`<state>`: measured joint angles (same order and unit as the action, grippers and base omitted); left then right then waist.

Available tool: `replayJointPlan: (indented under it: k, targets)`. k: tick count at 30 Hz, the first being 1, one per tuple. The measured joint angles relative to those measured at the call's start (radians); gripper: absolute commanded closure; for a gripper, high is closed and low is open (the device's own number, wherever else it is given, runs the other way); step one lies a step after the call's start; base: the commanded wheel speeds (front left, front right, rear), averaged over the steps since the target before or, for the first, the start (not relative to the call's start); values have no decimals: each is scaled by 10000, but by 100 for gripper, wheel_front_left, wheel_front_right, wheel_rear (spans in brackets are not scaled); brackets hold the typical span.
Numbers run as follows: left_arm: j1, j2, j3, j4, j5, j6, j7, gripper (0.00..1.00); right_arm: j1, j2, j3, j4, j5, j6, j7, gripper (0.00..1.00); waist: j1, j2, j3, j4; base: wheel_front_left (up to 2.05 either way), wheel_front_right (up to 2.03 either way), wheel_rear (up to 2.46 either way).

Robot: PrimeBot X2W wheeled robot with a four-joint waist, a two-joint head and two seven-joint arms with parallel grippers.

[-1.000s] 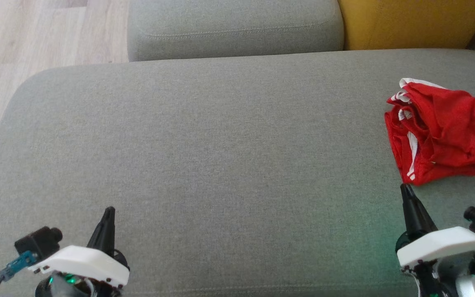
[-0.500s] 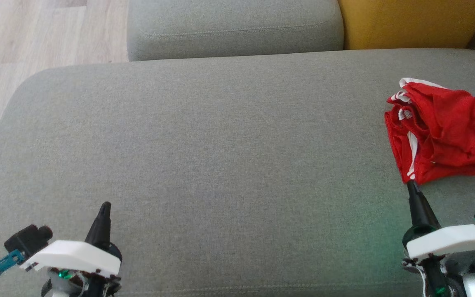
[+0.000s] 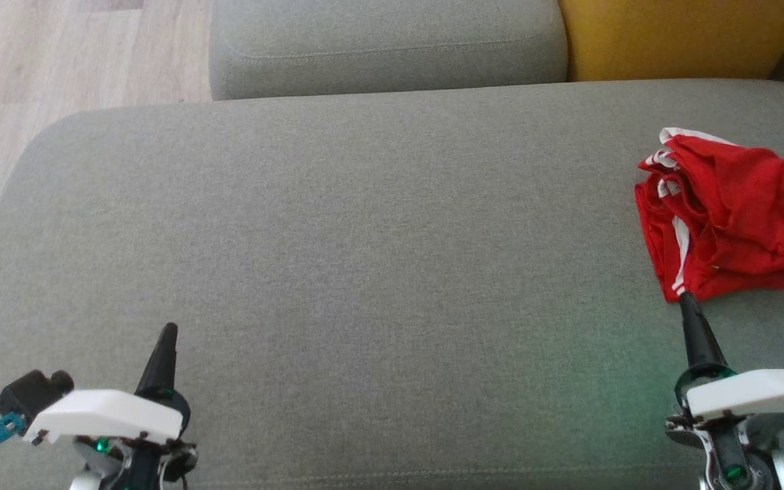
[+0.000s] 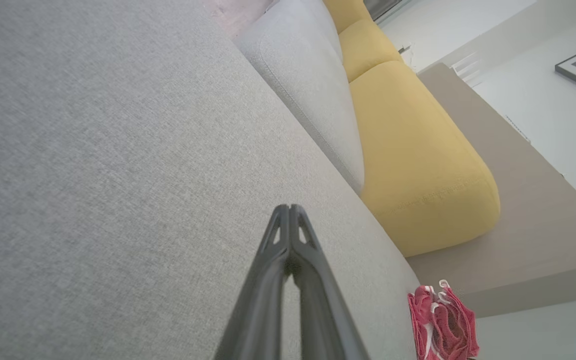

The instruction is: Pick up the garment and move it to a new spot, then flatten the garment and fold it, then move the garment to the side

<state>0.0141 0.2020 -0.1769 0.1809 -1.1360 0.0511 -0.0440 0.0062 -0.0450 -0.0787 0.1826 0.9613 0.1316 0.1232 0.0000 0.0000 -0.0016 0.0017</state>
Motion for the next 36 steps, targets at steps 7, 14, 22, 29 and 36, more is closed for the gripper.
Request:
replayJointPlan:
  k: [7, 14, 22, 29, 36]
  targets:
    - [-3, -190, 309, 153, -654, -265, 174, 100, -19, 2, -73, 144, 840, 0, 0, 100, 0, 0, 7, -3, 0, 0, 0]
    - [-103, -401, 621, 242, -1285, -487, 353, 100, -194, 2, -161, 253, 1685, 0, -10, 100, 0, 0, 13, -5, 0, 0, 0]
    - [-206, -568, 938, 387, -1948, -702, 531, 100, -194, 2, -236, 378, 2562, 0, -12, 100, 0, 0, 19, -7, 0, 0, 0]
    - [-232, -780, 1248, 518, -2592, -959, 738, 100, -256, 2, -293, 512, 3400, -2, -12, 100, 0, 0, 26, -9, 0, 0, 0]
    - [-423, -957, 1576, 594, -3233, -1143, 922, 100, -417, 2, -341, 608, 4251, -2, -13, 100, 0, 0, 32, -12, 0, 0, 0]
